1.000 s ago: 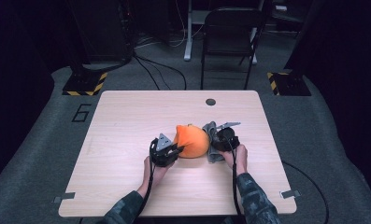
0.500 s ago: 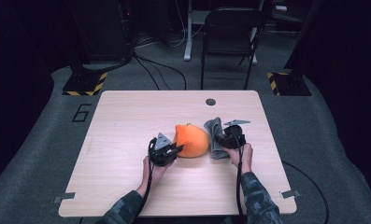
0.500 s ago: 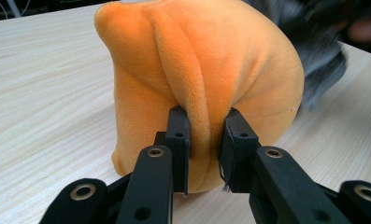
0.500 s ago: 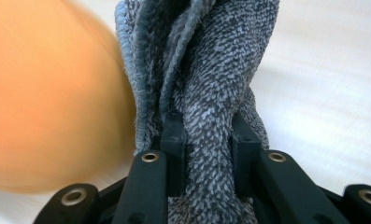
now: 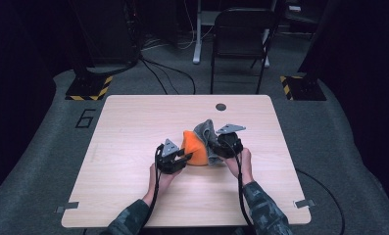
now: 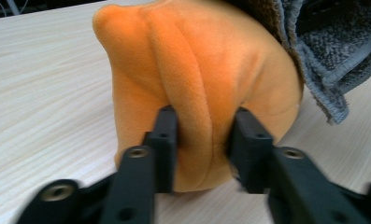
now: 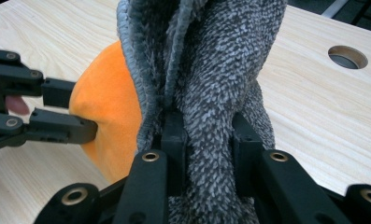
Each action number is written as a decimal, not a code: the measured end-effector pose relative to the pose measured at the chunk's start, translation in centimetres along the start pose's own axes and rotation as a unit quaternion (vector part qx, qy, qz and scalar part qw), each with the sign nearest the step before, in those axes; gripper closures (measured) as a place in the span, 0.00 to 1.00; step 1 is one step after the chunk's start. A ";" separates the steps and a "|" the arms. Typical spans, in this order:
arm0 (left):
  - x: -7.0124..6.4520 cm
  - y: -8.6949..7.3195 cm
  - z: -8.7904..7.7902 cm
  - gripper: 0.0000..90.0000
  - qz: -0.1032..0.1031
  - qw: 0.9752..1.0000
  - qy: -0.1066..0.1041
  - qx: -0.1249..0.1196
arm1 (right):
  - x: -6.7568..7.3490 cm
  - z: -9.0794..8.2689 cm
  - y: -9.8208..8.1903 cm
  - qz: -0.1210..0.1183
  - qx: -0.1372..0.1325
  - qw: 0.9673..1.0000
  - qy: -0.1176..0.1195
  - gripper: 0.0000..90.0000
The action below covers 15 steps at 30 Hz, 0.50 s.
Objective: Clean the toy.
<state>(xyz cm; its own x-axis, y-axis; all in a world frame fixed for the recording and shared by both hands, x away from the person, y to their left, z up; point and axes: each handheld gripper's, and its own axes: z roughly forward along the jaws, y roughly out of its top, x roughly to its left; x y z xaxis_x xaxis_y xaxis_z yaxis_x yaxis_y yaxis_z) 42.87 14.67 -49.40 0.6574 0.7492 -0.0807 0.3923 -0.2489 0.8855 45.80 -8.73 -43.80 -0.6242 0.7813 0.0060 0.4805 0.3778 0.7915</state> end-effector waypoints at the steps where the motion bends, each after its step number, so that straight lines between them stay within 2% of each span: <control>1: 0.0 0.1 -0.1 0.64 0.007 1.000 0.002 0.006 | 0.0 0.0 0.0 -0.002 -0.001 1.000 0.000 0.80; 3: -0.1 0.0 0.0 0.53 0.022 1.000 0.018 0.009 | 0.1 0.2 -0.1 -0.001 -0.004 1.000 -0.005 0.80; 7: -0.3 -0.3 0.3 0.43 0.036 0.999 0.027 0.023 | -0.2 0.4 -0.2 0.006 -0.006 1.000 -0.006 0.80; 11: -0.7 -0.5 0.6 0.41 0.050 0.998 0.032 0.029 | -0.5 0.5 -0.2 0.013 -0.009 1.000 -0.004 0.80; 15: -0.9 -0.7 1.0 0.42 0.054 0.997 0.038 0.029 | -0.5 0.7 -0.2 0.017 -0.012 1.000 -0.002 0.80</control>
<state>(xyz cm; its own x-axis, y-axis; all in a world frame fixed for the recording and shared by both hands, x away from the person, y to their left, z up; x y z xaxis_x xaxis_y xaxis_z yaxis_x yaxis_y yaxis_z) 42.63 13.56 -50.42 0.6475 0.7604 0.0510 0.3599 -0.3640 0.8591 46.47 -8.84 -44.37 -0.6052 0.7955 0.0316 0.4868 0.3384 0.8053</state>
